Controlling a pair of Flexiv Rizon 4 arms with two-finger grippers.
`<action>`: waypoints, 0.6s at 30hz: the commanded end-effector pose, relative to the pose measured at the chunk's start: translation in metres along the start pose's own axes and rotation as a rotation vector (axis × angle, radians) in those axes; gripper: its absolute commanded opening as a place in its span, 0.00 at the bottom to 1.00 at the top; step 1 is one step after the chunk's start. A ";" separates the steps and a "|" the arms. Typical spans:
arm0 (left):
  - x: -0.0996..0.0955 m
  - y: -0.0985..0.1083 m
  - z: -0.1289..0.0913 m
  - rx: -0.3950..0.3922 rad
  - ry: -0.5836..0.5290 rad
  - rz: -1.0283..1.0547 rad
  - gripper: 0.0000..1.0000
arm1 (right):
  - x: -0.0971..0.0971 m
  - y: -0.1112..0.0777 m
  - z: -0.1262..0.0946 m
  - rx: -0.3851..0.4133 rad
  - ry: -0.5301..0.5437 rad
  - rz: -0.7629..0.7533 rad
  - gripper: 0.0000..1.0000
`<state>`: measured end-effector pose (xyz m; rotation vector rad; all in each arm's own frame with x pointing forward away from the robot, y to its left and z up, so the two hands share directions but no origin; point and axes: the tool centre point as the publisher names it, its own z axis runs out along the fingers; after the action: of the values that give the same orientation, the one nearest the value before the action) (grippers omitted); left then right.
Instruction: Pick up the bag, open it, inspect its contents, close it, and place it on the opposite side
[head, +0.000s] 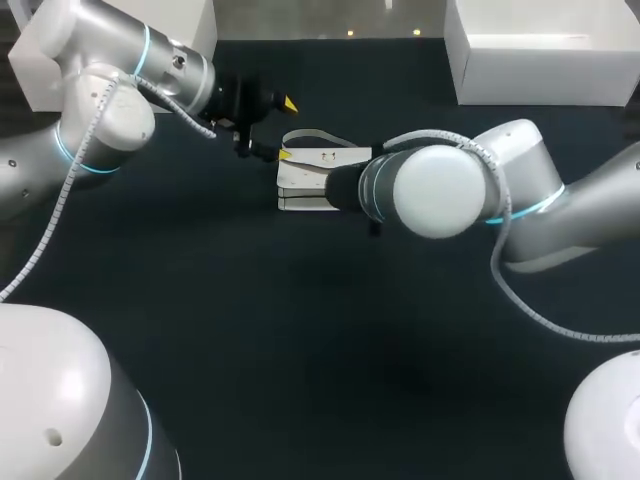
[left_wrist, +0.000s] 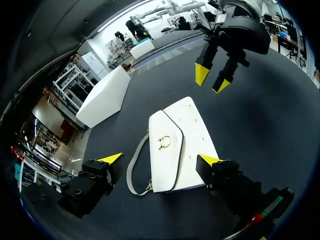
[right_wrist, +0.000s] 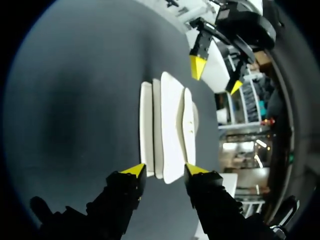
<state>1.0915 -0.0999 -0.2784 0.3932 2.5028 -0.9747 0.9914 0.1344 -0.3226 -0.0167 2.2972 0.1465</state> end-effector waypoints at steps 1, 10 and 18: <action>-0.001 0.003 0.002 0.018 0.003 -0.001 1.00 | 0.007 0.005 0.013 0.001 -0.020 -0.009 0.46; 0.002 0.005 0.001 0.026 0.018 -0.008 1.00 | 0.009 0.004 0.027 -0.007 -0.033 -0.033 0.42; 0.005 0.001 0.001 0.032 0.027 -0.005 1.00 | 0.005 0.000 0.042 0.003 -0.038 -0.036 0.41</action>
<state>1.0869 -0.0991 -0.2814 0.4102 2.5187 -1.0133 1.0139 0.1384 -0.3478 -0.0516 2.2659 0.1150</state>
